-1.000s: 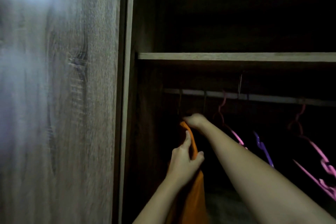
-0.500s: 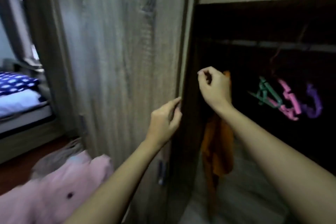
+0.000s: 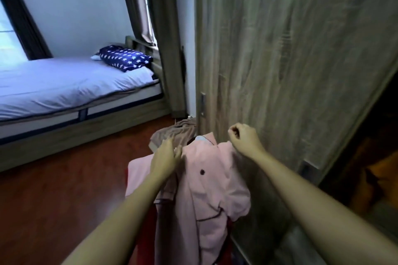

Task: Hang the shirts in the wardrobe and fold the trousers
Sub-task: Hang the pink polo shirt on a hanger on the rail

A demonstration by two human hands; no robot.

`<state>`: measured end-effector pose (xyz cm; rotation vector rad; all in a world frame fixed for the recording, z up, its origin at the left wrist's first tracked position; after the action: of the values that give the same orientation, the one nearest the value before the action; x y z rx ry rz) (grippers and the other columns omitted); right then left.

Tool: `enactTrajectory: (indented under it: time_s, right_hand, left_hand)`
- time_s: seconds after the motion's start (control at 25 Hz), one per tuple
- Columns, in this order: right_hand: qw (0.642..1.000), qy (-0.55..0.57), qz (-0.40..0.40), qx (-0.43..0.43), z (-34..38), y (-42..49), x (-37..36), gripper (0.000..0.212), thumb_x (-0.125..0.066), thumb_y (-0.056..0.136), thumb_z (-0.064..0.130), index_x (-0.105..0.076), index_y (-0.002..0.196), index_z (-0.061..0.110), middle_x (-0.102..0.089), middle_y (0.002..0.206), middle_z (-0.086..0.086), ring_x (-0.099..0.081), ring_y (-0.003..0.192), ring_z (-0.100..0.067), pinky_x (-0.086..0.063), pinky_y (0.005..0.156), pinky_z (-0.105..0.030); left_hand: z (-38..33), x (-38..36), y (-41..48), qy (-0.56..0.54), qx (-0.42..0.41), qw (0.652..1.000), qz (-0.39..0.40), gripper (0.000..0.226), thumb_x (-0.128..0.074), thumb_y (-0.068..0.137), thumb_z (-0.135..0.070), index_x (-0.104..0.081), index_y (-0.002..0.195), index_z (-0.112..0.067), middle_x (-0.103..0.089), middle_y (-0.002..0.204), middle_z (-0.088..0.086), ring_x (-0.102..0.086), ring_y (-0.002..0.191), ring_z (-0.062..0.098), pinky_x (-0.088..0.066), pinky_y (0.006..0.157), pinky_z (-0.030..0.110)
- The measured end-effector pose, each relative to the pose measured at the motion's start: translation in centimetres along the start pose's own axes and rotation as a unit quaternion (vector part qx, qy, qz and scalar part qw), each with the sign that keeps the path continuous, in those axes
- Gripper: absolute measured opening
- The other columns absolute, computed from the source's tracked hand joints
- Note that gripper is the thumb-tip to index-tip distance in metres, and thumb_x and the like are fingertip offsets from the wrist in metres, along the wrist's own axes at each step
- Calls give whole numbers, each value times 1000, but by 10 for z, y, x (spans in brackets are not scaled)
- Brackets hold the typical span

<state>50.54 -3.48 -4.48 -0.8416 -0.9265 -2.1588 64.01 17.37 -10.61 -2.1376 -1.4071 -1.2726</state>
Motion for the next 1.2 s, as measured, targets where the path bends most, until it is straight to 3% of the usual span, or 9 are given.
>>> enactTrajectory:
  time_s: [0.12,0.32,0.48,0.64,0.72,0.8,0.92,1.04,1.2]
  right_hand:
    - [997,-23,67,-20,-7,20,-55,27,-52,90,15,-63,110,0,-62,112,-23,-56,107,-35,-38,92,-32]
    - [981,-60,147,-114,-33,54,-125,48,-52,90,29,-45,129,3,-48,132,-20,-46,122,-35,-40,101,-41]
    - [982,-43,110,-149,-43,63,-143,27,-45,89,20,-60,110,11,-64,116,-15,-60,103,-33,-49,89,-40]
    - [970,221,-88,-50,1,70,-100,18,-33,88,11,-50,90,16,-59,87,-1,-58,85,-13,-46,78,-29]
    - [936,342,-86,17,37,69,-68,17,-33,86,1,-45,85,13,-48,76,6,-47,69,5,-39,70,-13]
    - [903,423,-51,64,69,63,-38,18,-34,81,-2,-42,72,13,-43,68,11,-40,59,6,-34,60,-10]
    - [888,437,-34,142,91,49,-6,21,-39,74,10,-37,55,19,-44,60,18,-38,58,0,-30,56,-17]
    - [850,513,-18,118,93,39,8,21,-41,69,24,-39,49,21,-38,54,5,-31,55,-16,-21,55,-31]
    - [801,591,-3,99,91,28,13,28,-61,52,43,-41,41,27,-37,51,11,-28,54,-12,-13,60,-38]
  left_hand:
    - [31,-25,-5,113,-24,992,47,60,-28,94,-49,-35,141,-11,-33,151,11,-26,141,28,-27,110,43]
    - [51,-47,-8,209,-38,977,29,80,1,85,-60,-15,150,-17,-17,158,1,-8,146,18,-8,117,40]
    - [51,-49,-7,209,-48,976,39,83,4,82,-61,-12,150,-17,-13,159,0,-5,146,17,-5,117,38]
    - [46,-36,1,31,-5,998,48,76,-10,88,-60,-16,150,-16,-17,158,3,-13,145,18,-10,117,39]
    - [34,-14,21,-160,26,987,4,73,-17,90,-59,-27,146,-13,-30,152,7,-28,140,22,-21,116,41]
    - [6,12,42,-244,1,970,-25,56,-36,97,-40,-31,145,-11,-33,151,7,-30,139,20,-21,116,32]
    - [-44,34,68,-245,-102,962,68,70,-57,87,-4,-24,147,-18,-28,151,-2,-25,138,8,-20,105,13]
    - [-76,15,75,-206,-155,928,268,78,-62,80,-2,-28,146,-26,-35,145,-5,-35,131,11,-35,104,23]
    - [-78,-15,70,-25,-238,922,305,32,-58,80,-24,-62,111,-17,-65,110,3,-60,98,20,-49,90,40]
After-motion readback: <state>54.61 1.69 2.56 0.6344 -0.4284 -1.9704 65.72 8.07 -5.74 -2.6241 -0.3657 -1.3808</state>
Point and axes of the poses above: each hand's wrist, its own y-axis towards the middle knuckle, its own x-axis out of the back of the hand, z = x × y, the point moved 6 cm from there along y, towards the middle knuckle
